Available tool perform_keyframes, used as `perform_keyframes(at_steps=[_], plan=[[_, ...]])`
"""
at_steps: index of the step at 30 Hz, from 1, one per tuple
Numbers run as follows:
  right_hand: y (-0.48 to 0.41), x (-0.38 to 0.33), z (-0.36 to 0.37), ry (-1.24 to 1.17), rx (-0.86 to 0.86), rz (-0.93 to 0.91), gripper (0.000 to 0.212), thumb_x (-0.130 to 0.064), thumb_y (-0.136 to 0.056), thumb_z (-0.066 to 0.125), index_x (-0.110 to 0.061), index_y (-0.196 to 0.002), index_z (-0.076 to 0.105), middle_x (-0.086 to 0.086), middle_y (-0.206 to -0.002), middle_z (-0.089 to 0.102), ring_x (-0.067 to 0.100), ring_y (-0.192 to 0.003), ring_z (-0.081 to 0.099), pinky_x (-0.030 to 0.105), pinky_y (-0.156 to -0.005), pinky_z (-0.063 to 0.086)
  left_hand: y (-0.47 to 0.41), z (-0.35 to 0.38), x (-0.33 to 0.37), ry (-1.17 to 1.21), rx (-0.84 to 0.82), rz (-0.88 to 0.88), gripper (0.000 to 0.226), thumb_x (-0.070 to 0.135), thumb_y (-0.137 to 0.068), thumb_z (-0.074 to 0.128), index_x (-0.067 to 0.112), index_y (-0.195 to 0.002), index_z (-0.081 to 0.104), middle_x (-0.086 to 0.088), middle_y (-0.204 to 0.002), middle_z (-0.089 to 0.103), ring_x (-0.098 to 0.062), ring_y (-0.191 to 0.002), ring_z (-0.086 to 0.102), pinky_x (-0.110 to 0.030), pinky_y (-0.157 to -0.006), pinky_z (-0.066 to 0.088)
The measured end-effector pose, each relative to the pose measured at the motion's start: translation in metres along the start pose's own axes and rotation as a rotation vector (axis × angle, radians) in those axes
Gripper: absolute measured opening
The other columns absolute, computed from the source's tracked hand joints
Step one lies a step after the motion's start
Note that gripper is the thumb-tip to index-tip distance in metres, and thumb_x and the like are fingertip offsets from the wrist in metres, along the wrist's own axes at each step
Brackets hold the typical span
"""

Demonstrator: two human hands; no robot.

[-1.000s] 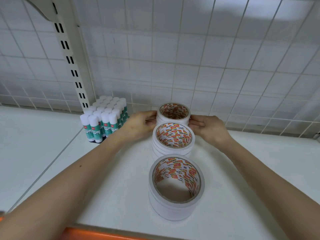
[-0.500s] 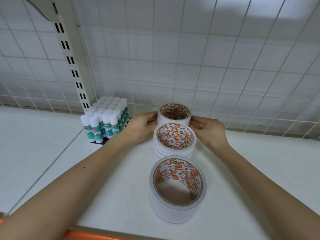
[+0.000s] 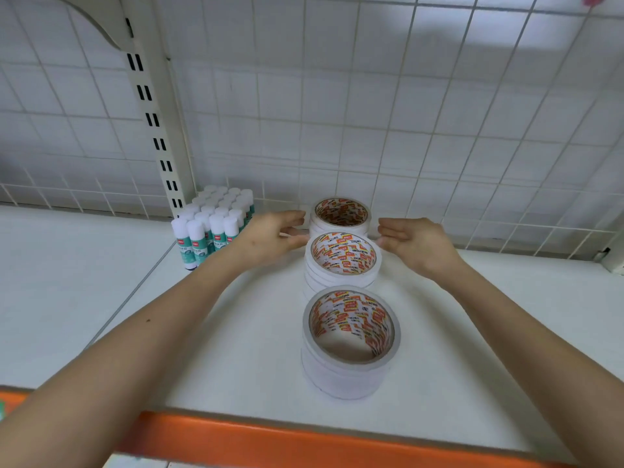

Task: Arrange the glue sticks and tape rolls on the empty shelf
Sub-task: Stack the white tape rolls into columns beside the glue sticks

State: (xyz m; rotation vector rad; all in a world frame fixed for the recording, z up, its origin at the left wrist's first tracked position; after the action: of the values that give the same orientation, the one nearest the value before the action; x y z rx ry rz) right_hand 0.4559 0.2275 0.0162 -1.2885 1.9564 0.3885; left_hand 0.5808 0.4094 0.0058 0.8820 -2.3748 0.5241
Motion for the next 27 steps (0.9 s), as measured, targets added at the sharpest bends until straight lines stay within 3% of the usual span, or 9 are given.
perform_keyframes(at_steps=[7, 10, 14, 17, 19, 23, 27], plan=[[0.038, -0.009, -0.008, -0.095, 0.044, 0.055, 0.039, -0.01, -0.085, 0.061, -0.009, -0.124, 0.055, 0.008, -0.125, 0.06, 0.007, -0.109, 0.054, 0.004, -0.086, 0.032, 0.04, -0.019, -0.005, 0.099, 0.088, 0.021, 0.045, 0.024, -0.089, 0.058, 0.018, -0.132, 0.048, 0.006, -0.128, 0.057, -0.002, -0.1, 0.056, -0.015, -0.089, 0.037], [0.055, -0.014, -0.011, -0.088, 0.072, 0.066, 0.038, -0.012, -0.084, 0.063, -0.013, -0.122, 0.057, 0.004, -0.121, 0.062, 0.001, -0.1, 0.053, 0.005, -0.083, 0.034, 0.053, -0.023, 0.003, 0.183, 0.11, 0.038, 0.041, 0.022, -0.088, 0.06, 0.02, -0.128, 0.052, 0.012, -0.116, 0.058, -0.001, -0.097, 0.058, -0.012, -0.088, 0.04], [0.074, -0.016, -0.018, -0.097, 0.084, 0.073, 0.038, -0.012, -0.084, 0.063, -0.013, -0.122, 0.058, 0.003, -0.12, 0.063, 0.001, -0.099, 0.054, 0.011, -0.087, 0.036, 0.065, -0.025, 0.029, 0.237, 0.117, 0.09, 0.039, 0.018, -0.087, 0.061, 0.019, -0.125, 0.054, 0.009, -0.115, 0.059, -0.002, -0.098, 0.059, -0.014, -0.09, 0.043], [0.092, -0.008, -0.033, -0.097, 0.092, 0.077, 0.037, -0.015, -0.084, 0.063, -0.017, -0.121, 0.058, -0.001, -0.119, 0.063, 0.001, -0.1, 0.055, 0.013, -0.088, 0.038, 0.071, -0.021, 0.059, 0.297, 0.092, 0.124, 0.038, 0.015, -0.087, 0.061, 0.019, -0.124, 0.054, 0.008, -0.116, 0.06, -0.003, -0.098, 0.061, -0.018, -0.093, 0.045], [0.108, 0.002, -0.05, -0.102, 0.107, 0.089, 0.036, -0.017, -0.085, 0.063, -0.02, -0.12, 0.059, -0.004, -0.117, 0.063, -0.001, -0.1, 0.055, 0.009, -0.081, 0.039, 0.075, -0.012, 0.087, 0.347, 0.064, 0.165, 0.038, 0.012, -0.087, 0.06, 0.018, -0.124, 0.055, 0.005, -0.118, 0.061, -0.005, -0.098, 0.062, -0.022, -0.095, 0.047], [0.141, 0.036, -0.092, -0.09, 0.143, 0.127, 0.036, -0.019, -0.084, 0.064, -0.021, -0.12, 0.059, -0.003, -0.118, 0.064, 0.001, -0.102, 0.056, 0.011, -0.082, 0.039, 0.078, 0.021, 0.151, 0.353, 0.044, 0.256, 0.036, 0.014, -0.087, 0.059, 0.018, -0.122, 0.055, 0.01, -0.111, 0.061, 0.014, -0.086, 0.058, -0.007, -0.084, 0.045], [0.19, 0.082, -0.155, -0.023, 0.205, 0.16, 0.036, -0.017, -0.084, 0.063, -0.019, -0.12, 0.059, -0.002, -0.119, 0.063, -0.002, -0.099, 0.054, 0.009, -0.085, 0.038, 0.078, 0.087, 0.229, 0.4, -0.036, 0.336, 0.034, 0.013, -0.088, 0.059, 0.019, -0.12, 0.054, 0.009, -0.11, 0.059, 0.019, -0.079, 0.056, -0.007, -0.086, 0.042]])
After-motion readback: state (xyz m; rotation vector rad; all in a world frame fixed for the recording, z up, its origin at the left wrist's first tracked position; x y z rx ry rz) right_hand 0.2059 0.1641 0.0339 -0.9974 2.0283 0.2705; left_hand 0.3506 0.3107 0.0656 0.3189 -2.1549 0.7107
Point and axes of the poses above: each hand's wrist, its own y-axis away from the middle knuckle, its own z-axis out of the palm, x = y × z, the point moved 3 cm from there along -y, towards the middle knuckle
